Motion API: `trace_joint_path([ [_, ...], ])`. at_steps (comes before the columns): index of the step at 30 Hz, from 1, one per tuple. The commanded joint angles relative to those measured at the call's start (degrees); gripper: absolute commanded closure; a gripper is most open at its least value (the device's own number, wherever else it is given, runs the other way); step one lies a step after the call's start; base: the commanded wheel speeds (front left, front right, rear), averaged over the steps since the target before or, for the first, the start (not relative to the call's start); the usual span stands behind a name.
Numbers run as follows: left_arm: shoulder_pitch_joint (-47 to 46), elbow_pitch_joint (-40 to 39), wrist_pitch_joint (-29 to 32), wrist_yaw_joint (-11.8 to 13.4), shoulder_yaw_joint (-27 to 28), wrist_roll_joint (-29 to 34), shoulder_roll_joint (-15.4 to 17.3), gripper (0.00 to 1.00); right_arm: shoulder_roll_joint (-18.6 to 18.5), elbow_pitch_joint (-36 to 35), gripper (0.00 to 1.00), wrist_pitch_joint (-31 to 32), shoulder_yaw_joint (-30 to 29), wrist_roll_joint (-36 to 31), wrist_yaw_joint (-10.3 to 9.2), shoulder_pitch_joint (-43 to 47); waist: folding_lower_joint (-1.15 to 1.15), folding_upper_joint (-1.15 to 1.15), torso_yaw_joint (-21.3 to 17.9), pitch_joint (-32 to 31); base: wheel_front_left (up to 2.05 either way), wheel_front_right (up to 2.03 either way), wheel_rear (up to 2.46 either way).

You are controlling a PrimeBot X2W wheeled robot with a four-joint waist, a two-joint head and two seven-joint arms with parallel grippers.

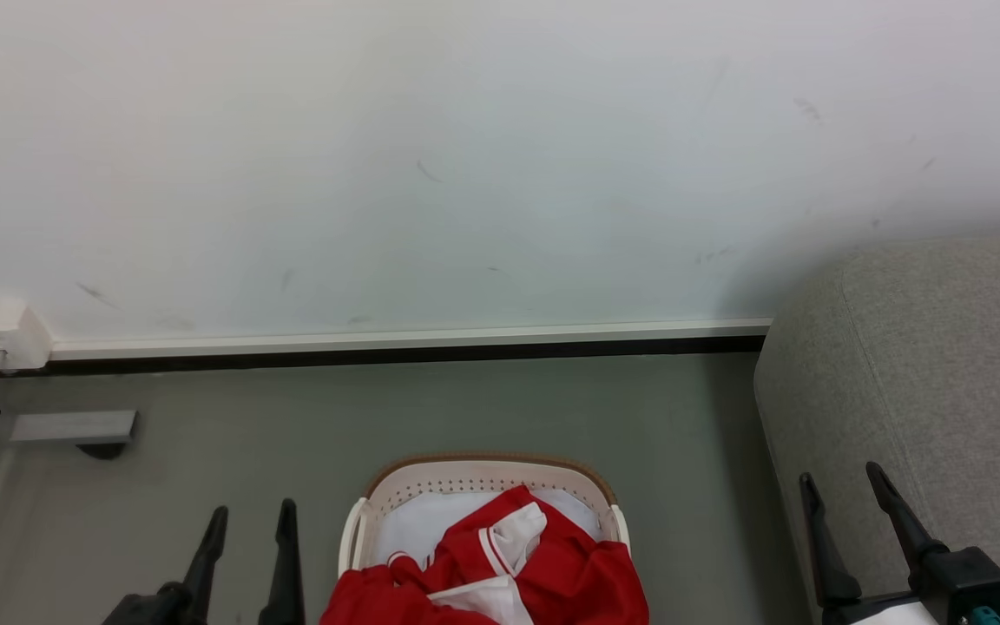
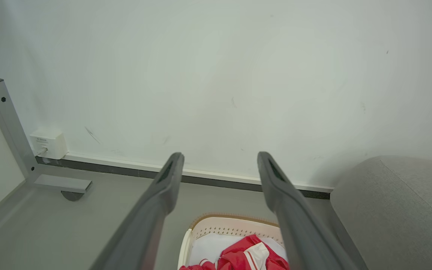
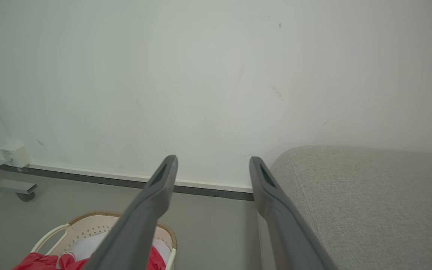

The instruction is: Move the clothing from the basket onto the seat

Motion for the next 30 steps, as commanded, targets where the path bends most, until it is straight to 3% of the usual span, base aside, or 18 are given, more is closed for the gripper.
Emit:
trace_joint_path([
  [1, 0.5, -0.1, -0.4, 0.0, 0.1, 1.0, 0.4, 0.0, -0.5, 0.1, 0.0, -0.4, 0.1, -1.0, -0.11, 0.2, 0.0, 0.0, 0.0, 0.0, 0.0, 0.0, 0.0],
  [18, 0.1, 0.9, -1.0, -0.4, 0.1, 3.3, 0.4, 0.0, -0.5, 0.5, 0.0, -1.1, 1.0, -3.2, -0.12, -0.3, 0.0, 0.0, -1.5, 0.7, 0.0, 0.0, 0.0],
  [30, -2.4, 7.4, -1.0, -1.6, -2.5, 2.0, 0.4, 0.0, -0.4, -0.2, 0.0, -1.1, 1.5, -2.5, -0.12, -1.9, 0.0, 0.0, -5.0, 4.0, 0.0, 0.0, 0.0],
])
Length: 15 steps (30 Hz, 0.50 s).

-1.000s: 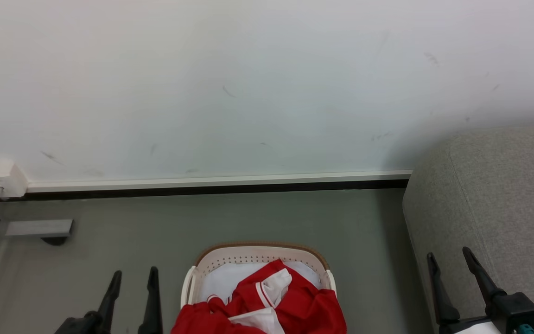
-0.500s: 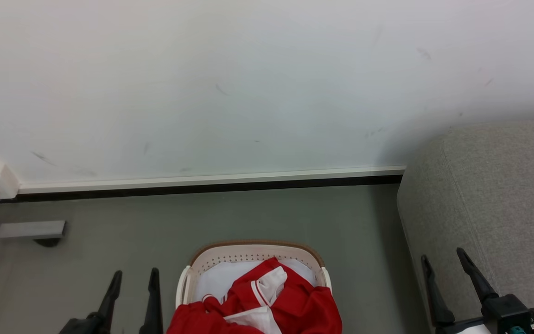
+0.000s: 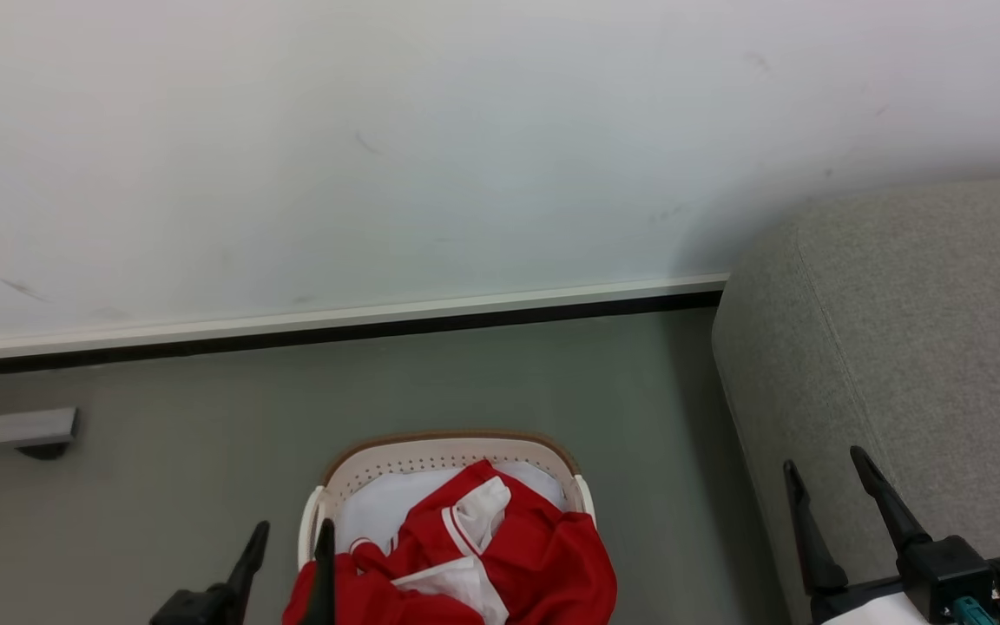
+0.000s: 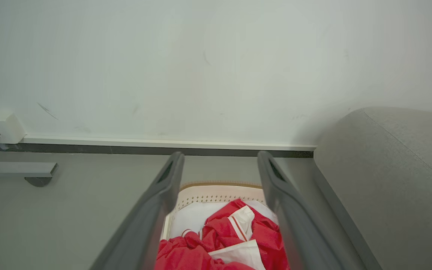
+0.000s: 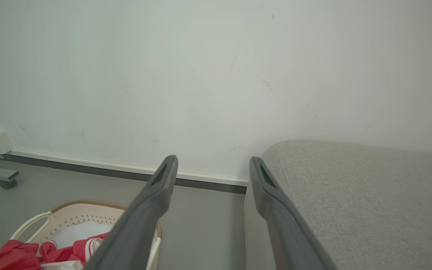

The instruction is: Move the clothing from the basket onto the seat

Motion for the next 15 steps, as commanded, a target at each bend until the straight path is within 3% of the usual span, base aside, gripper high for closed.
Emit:
trace_joint_path([
  [1, -0.7, 0.8, 0.0, -0.2, -0.1, -0.2, 0.3, 0.0, -0.3, -0.2, 0.0, -0.2, 0.0, 0.5, -0.12, -0.8, 0.0, 0.0, -0.9, 1.1, 0.0, 0.0, 0.0],
  [10, -6.1, 14.5, 0.1, -0.3, -3.2, 1.3, 0.3, 0.0, -0.3, -1.0, 0.0, -0.2, 0.3, 1.8, -0.12, -3.0, 0.0, 0.0, -4.3, 5.5, 0.0, 0.0, 0.0],
  [15, -10.3, 24.0, 4.3, 0.1, -4.5, 2.4, 1.0, 0.0, -0.3, -1.6, 0.0, -0.2, 0.7, 3.0, -0.12, -4.0, 0.0, 0.0, -6.6, 7.5, 0.0, 0.0, 0.0],
])
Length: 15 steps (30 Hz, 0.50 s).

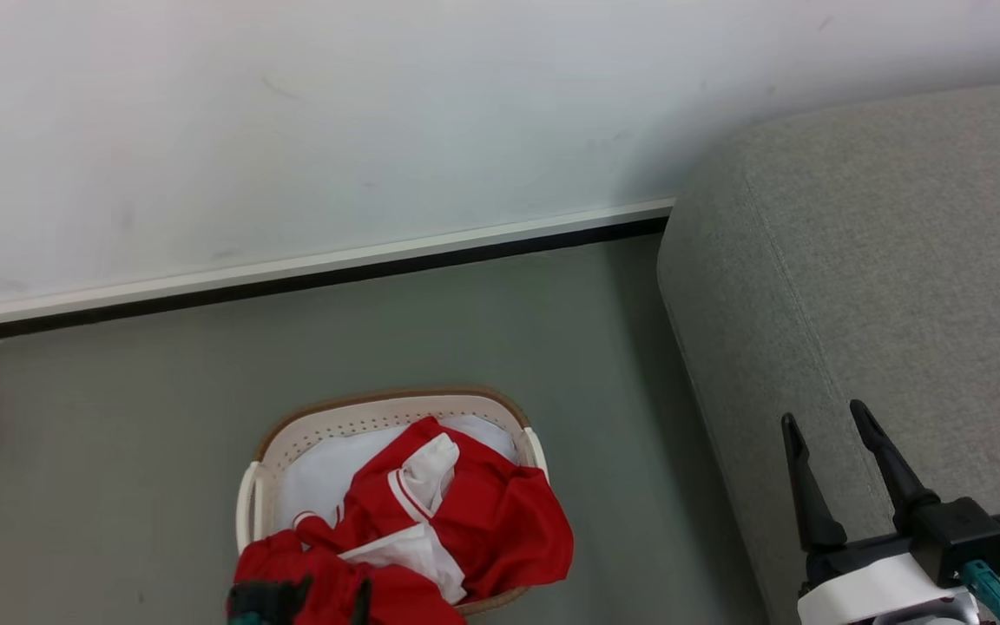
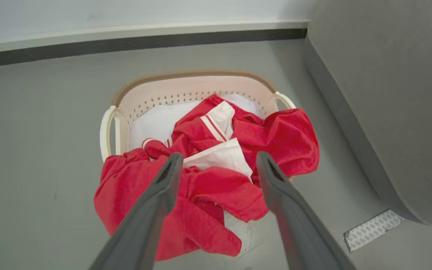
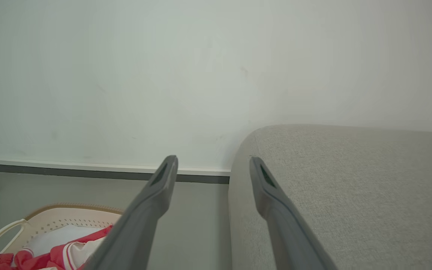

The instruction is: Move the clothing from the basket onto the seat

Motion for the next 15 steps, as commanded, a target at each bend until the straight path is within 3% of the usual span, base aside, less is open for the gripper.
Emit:
trace_joint_path([
  [1, -1.1, 1.9, 1.3, 0.3, -0.4, 0.9, 1.0, 0.0, -0.3, -0.3, 0.0, -0.2, -0.1, 0.4, -0.12, -0.7, -0.01, 0.0, -1.4, 1.3, 0.0, 0.0, 0.0],
  [9, -6.9, 13.2, 6.8, 2.3, -1.4, 2.9, 3.4, 0.0, -0.3, -0.9, 0.0, -0.1, 0.0, 1.5, -0.12, -2.2, -0.01, 0.0, -4.6, 4.5, 0.0, 0.0, 0.0],
  [15, -9.7, 18.8, 7.1, 4.3, -1.0, 2.6, 4.6, 0.0, -0.3, -1.2, 0.0, -0.1, 0.1, 2.0, -0.12, -2.8, -0.01, 0.0, -6.0, 6.8, 0.0, 0.0, 0.0],
])
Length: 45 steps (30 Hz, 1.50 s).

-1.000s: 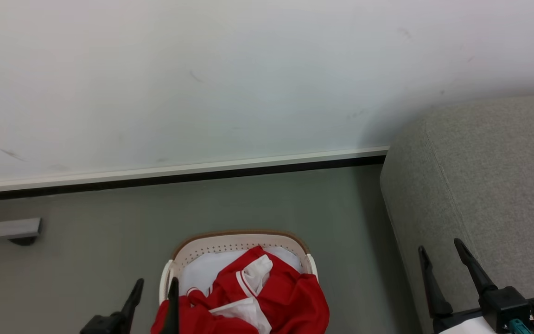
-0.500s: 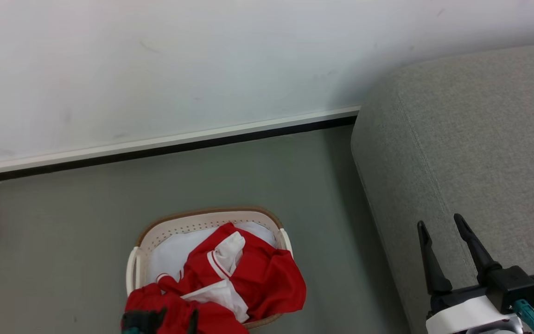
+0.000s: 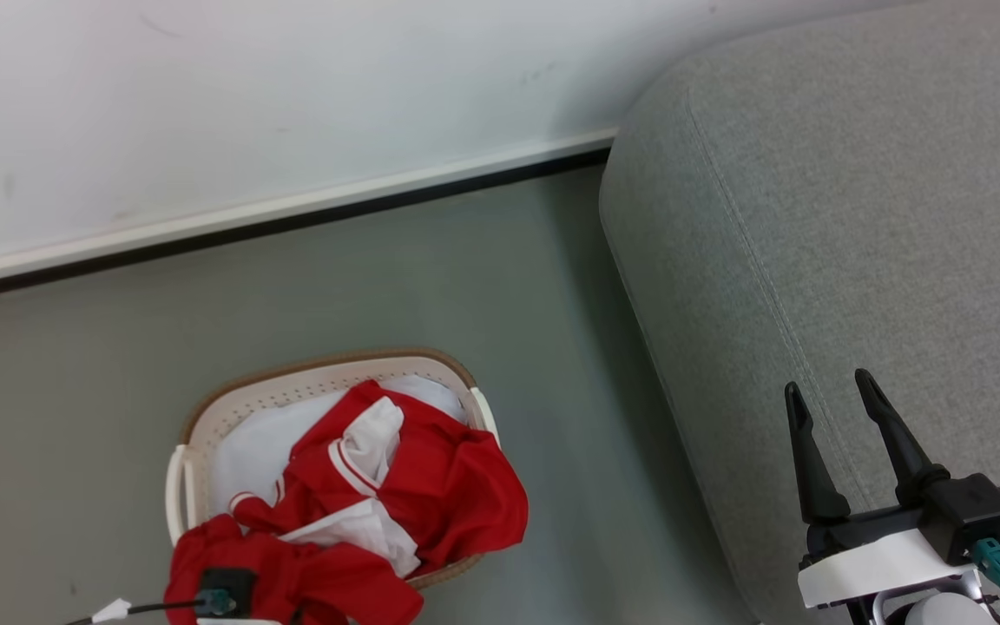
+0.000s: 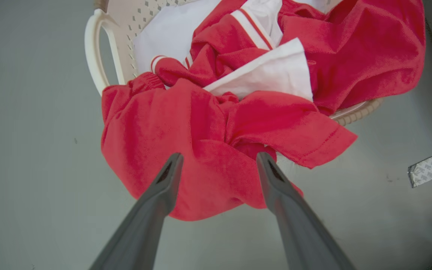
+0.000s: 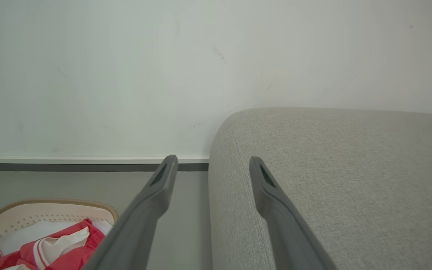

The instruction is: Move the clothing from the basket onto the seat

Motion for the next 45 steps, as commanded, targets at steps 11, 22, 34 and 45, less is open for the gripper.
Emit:
trace_joint_path([
  [11, -5.5, 7.0, -2.9, 0.9, 0.1, -1.0, 1.7, 0.0, -0.2, -1.2, 0.0, 0.0, -0.1, 1.0, -0.12, -2.6, 0.0, 0.0, -1.4, 6.2, 0.0, 0.0, 0.0],
  [22, -11.7, 10.8, -4.5, 2.4, -0.6, -0.9, 2.5, 0.0, -0.2, -2.2, 0.0, 0.0, 0.2, 1.4, -0.12, -4.8, 0.0, 0.0, -1.1, 11.7, 0.0, 0.0, 0.0],
  [34, -17.1, 13.2, -3.6, 1.9, -3.2, 0.4, 3.0, 0.64, -0.2, -3.0, 0.0, 0.0, -0.3, 1.3, -0.12, -7.0, 0.0, 0.0, -0.3, 17.0, 0.0, 0.0, 0.0],
  [45, -16.1, 13.9, -7.0, -0.6, -3.8, -1.4, 2.5, 1.0, -0.2, -1.3, 0.0, 0.0, 0.3, 1.7, -0.12, -6.0, 0.0, 0.0, 1.8, 11.6, 0.0, 0.0, 0.0],
])
